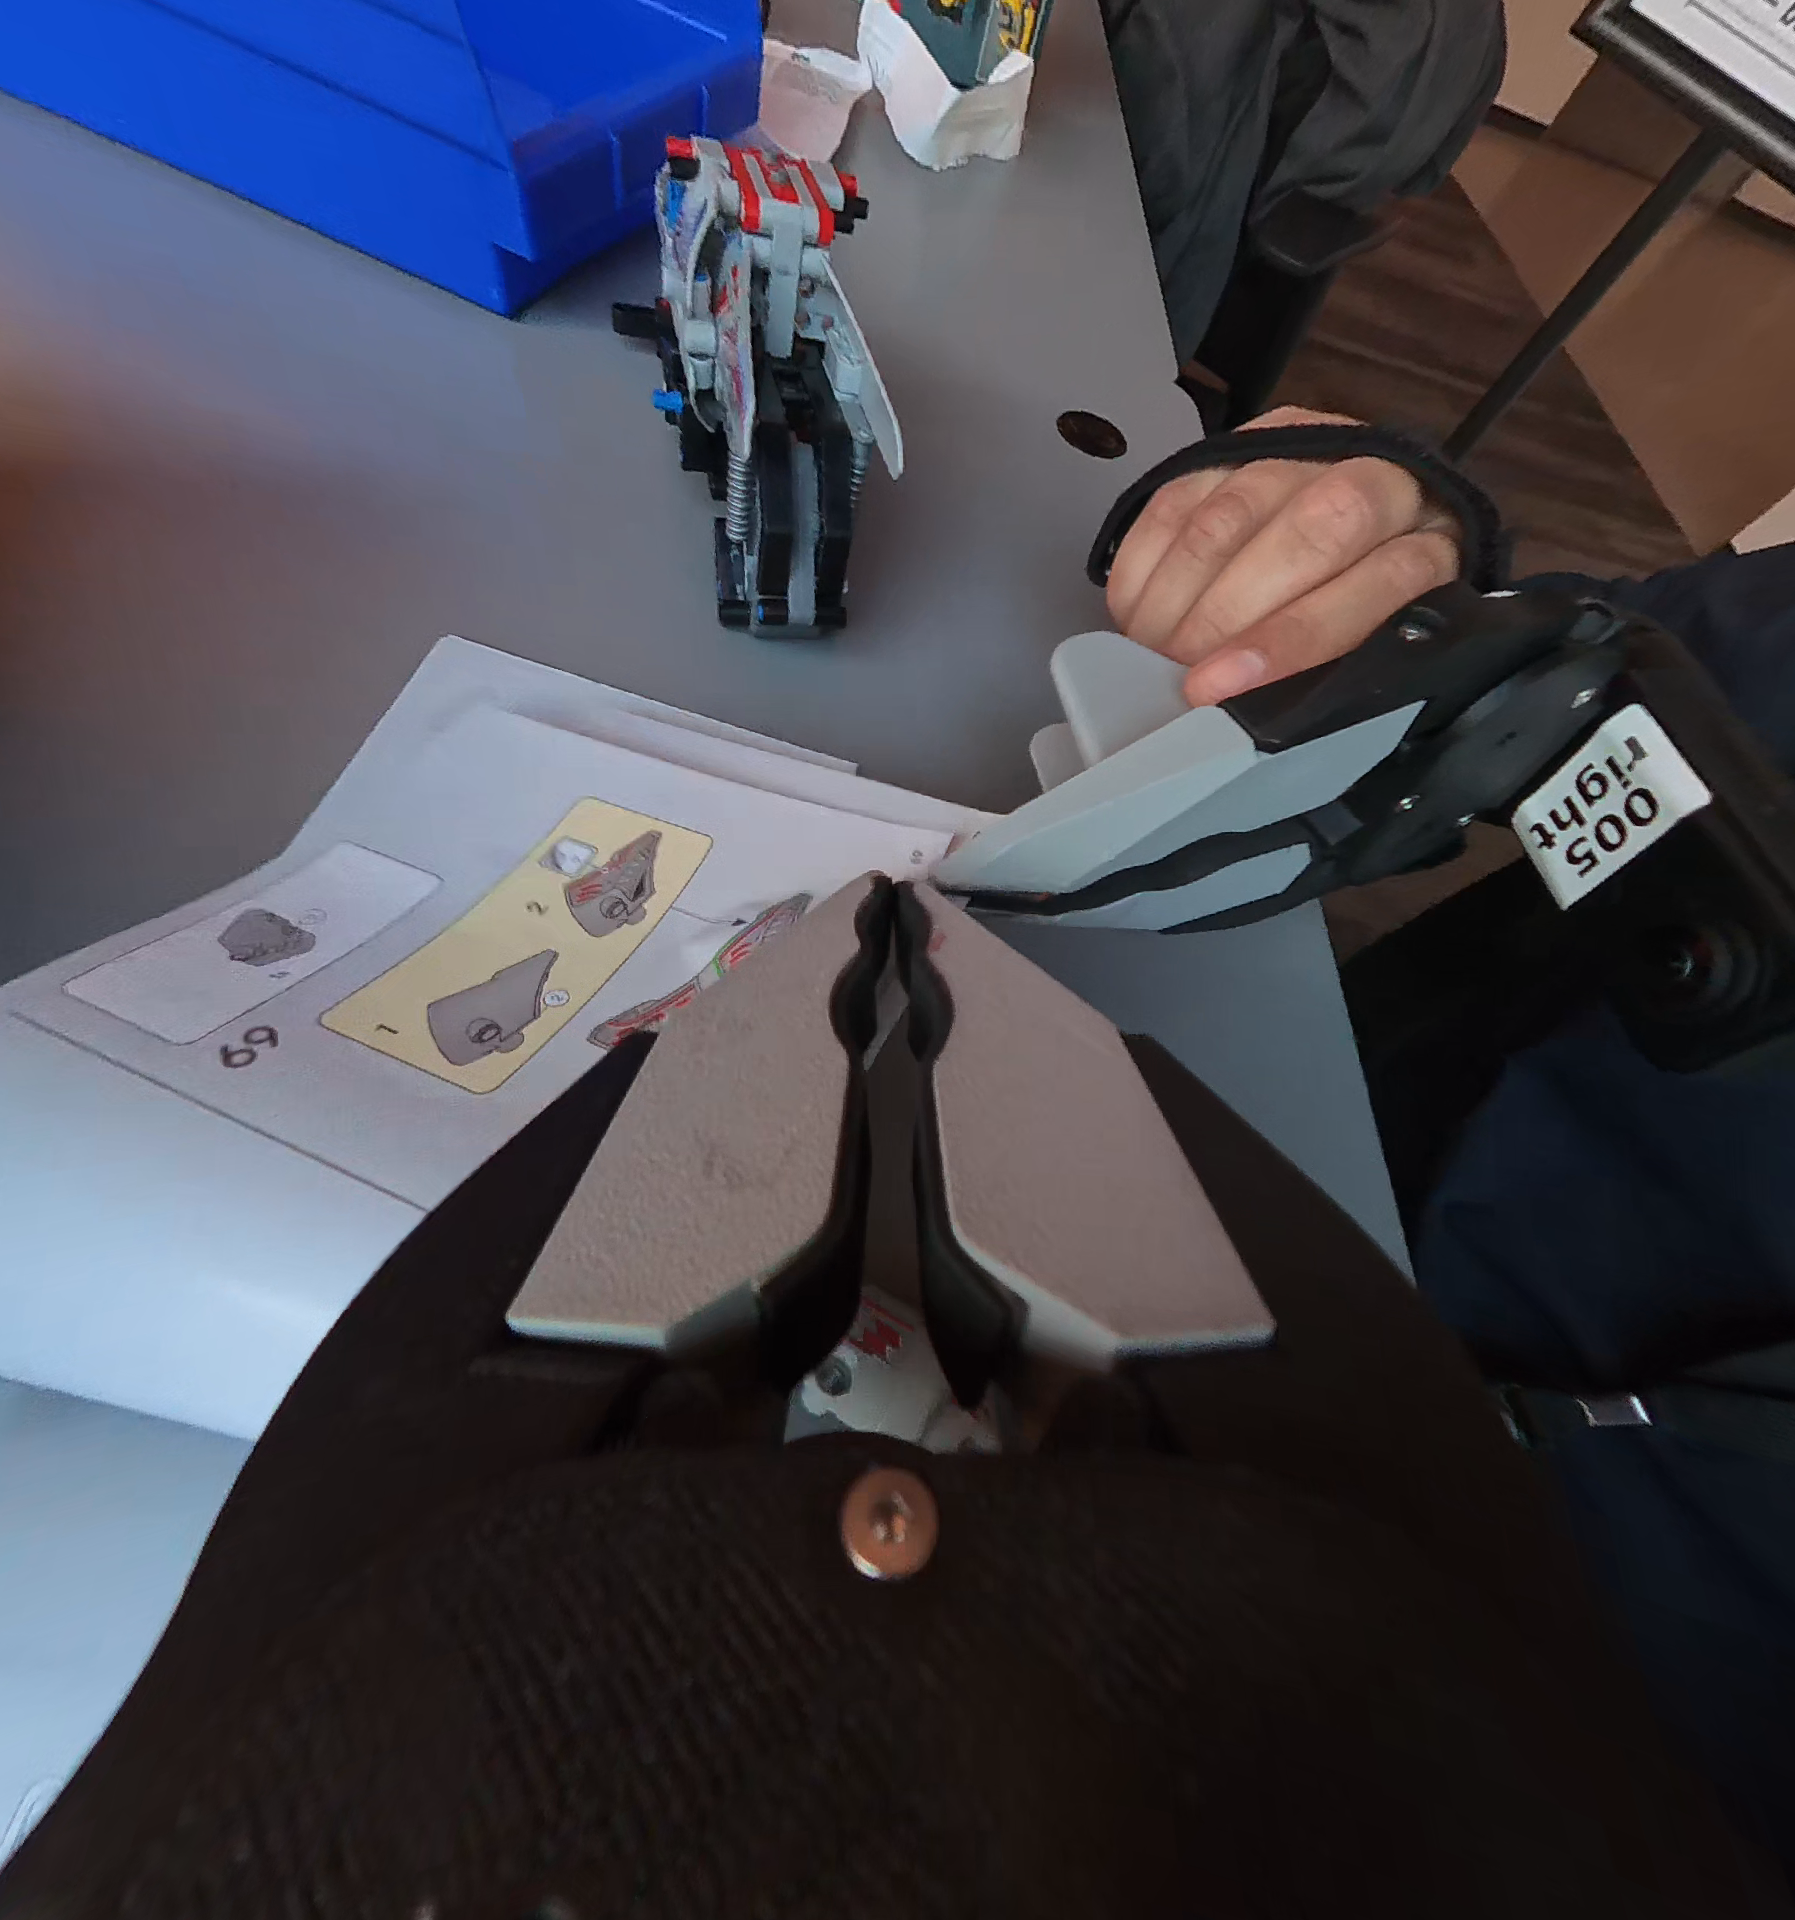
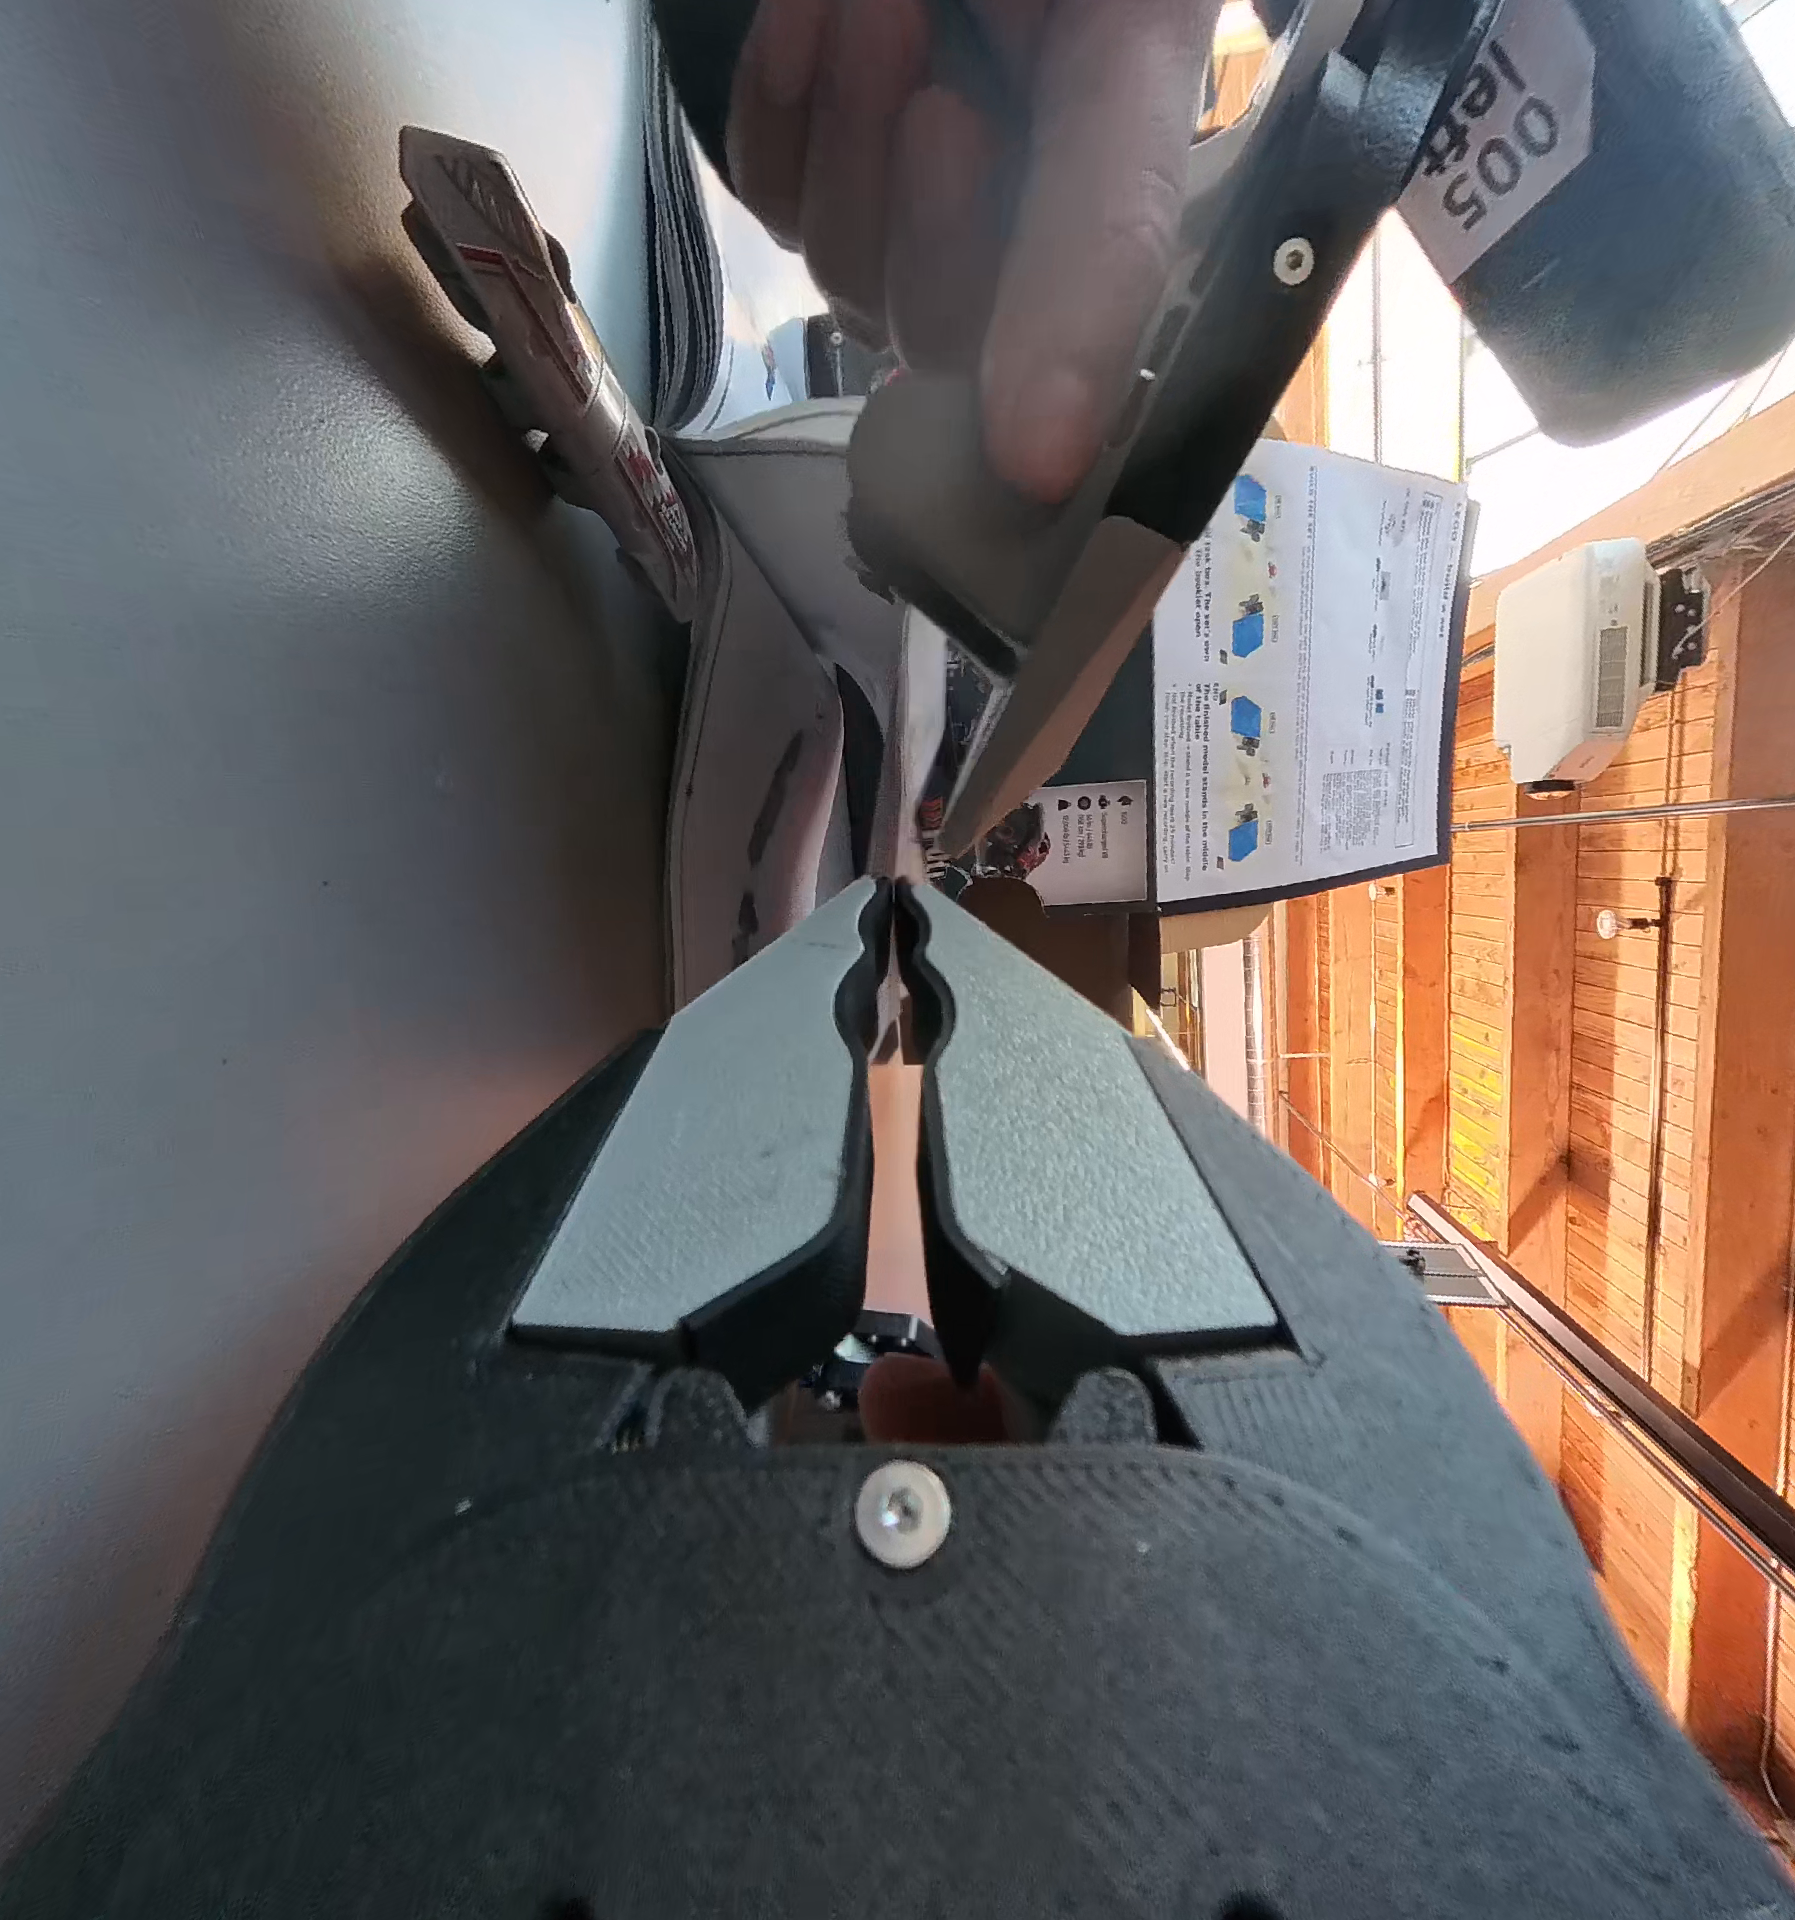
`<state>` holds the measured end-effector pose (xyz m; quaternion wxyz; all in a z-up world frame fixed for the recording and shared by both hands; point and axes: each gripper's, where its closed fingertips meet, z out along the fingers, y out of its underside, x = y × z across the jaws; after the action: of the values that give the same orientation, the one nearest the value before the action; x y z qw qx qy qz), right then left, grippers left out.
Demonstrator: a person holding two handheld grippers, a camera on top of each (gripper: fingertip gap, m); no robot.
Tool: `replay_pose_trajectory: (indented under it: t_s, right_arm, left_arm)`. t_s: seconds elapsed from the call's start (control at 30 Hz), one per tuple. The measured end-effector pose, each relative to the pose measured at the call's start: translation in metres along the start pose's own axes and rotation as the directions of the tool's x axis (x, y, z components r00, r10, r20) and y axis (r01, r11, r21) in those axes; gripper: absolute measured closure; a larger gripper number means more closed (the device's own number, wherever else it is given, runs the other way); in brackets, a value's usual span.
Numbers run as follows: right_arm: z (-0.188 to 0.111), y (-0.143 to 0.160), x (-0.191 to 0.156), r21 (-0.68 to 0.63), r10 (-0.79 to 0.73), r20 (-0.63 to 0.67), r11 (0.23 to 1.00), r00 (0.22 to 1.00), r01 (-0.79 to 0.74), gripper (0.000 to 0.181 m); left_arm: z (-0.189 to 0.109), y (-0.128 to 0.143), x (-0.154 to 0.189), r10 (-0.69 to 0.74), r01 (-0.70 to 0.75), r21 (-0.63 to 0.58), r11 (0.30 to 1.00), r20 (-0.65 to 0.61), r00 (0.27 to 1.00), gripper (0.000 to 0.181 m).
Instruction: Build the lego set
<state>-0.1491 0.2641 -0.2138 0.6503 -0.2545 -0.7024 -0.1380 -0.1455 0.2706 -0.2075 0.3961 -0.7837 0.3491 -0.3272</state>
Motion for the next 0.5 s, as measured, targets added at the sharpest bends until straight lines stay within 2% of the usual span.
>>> replay_pose_trajectory:
  t_s: [0.37, 0.5]
  right_arm:
    - [0.003, 0.005, -0.008, -0.019, 0.016, 0.046, 1.000, 0.999, -0.015, 0.181]
    - [0.004, 0.008, -0.010, -0.034, 0.015, 0.058, 0.999, 0.998, -0.013, 0.181]
  left_arm:
    - [-0.030, -0.013, -0.023, 0.016, -0.026, 0.073, 0.997, 0.128, 0.992, 0.181]
    - [-0.035, -0.008, -0.033, 0.051, -0.059, 0.034, 0.998, 0.202, 0.978, 0.181]
